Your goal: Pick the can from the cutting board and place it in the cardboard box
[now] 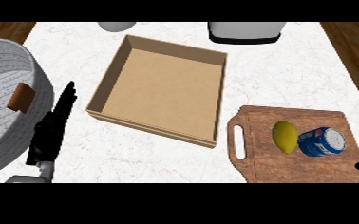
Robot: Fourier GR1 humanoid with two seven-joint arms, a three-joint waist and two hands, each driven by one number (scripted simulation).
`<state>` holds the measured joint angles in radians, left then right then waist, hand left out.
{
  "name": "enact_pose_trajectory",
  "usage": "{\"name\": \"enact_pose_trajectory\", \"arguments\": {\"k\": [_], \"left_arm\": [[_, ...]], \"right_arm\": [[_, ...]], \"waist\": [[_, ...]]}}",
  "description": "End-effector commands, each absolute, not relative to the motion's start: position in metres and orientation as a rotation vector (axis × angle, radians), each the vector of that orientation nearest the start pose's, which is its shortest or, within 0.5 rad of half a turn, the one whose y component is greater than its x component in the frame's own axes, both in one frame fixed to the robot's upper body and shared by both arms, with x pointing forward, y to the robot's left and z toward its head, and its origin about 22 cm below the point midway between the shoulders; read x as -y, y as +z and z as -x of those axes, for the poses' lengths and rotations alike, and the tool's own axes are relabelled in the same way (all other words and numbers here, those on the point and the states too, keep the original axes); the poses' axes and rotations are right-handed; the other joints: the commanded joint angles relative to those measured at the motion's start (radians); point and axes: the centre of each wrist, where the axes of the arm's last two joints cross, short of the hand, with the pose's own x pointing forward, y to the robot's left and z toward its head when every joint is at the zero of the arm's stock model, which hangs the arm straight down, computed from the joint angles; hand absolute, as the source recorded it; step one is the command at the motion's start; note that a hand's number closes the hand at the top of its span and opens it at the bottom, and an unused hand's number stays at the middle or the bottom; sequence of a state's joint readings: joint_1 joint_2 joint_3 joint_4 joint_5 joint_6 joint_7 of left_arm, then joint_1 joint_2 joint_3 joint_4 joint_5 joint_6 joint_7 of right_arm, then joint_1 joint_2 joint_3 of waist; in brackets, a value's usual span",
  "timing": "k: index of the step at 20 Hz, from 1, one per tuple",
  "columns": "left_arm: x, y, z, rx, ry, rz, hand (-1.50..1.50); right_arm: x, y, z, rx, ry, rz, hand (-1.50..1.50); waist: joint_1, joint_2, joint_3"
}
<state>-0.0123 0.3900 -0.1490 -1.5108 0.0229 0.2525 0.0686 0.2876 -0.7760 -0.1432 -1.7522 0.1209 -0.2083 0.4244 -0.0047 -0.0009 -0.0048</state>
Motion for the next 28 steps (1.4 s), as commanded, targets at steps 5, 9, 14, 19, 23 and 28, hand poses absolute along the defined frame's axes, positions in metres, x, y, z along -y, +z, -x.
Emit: {"name": "enact_pose_trajectory", "arguments": {"k": [5, 9, 14, 19, 23, 28], "left_arm": [[-0.282, 0.015, -0.24, 1.472, -0.204, -0.376, 0.0], [-0.289, 0.011, -0.241, 1.447, -0.21, -0.362, 0.0], [-0.273, -0.005, -0.234, 1.452, -0.185, -0.387, 0.0], [-0.284, 0.007, -0.246, 1.443, -0.198, -0.397, 0.0], [-0.307, 0.012, -0.232, 1.442, -0.191, -0.381, 0.0], [-0.273, 0.011, -0.249, 1.433, -0.189, -0.379, 0.0]], "right_arm": [[0.365, 0.134, -0.205, 0.796, 0.485, 0.814, -1.5], [0.342, 0.128, -0.226, 0.734, 0.455, 0.824, -1.5], [0.349, 0.123, -0.209, 0.7, 0.448, 0.848, -1.5], [0.336, 0.103, -0.214, 0.63, 0.461, 0.838, -1.5], [0.331, 0.109, -0.22, 0.611, 0.454, 0.841, -1.5], [0.323, 0.084, -0.233, 0.613, 0.458, 0.856, -1.5]], "waist": [[0.02, 0.002, 0.004], [0.017, 0.002, 0.004], [0.003, 0.0, 0.005], [0.003, 0.001, 0.005], [0.006, 0.0, 0.005], [0.006, 0.001, 0.005]]}}
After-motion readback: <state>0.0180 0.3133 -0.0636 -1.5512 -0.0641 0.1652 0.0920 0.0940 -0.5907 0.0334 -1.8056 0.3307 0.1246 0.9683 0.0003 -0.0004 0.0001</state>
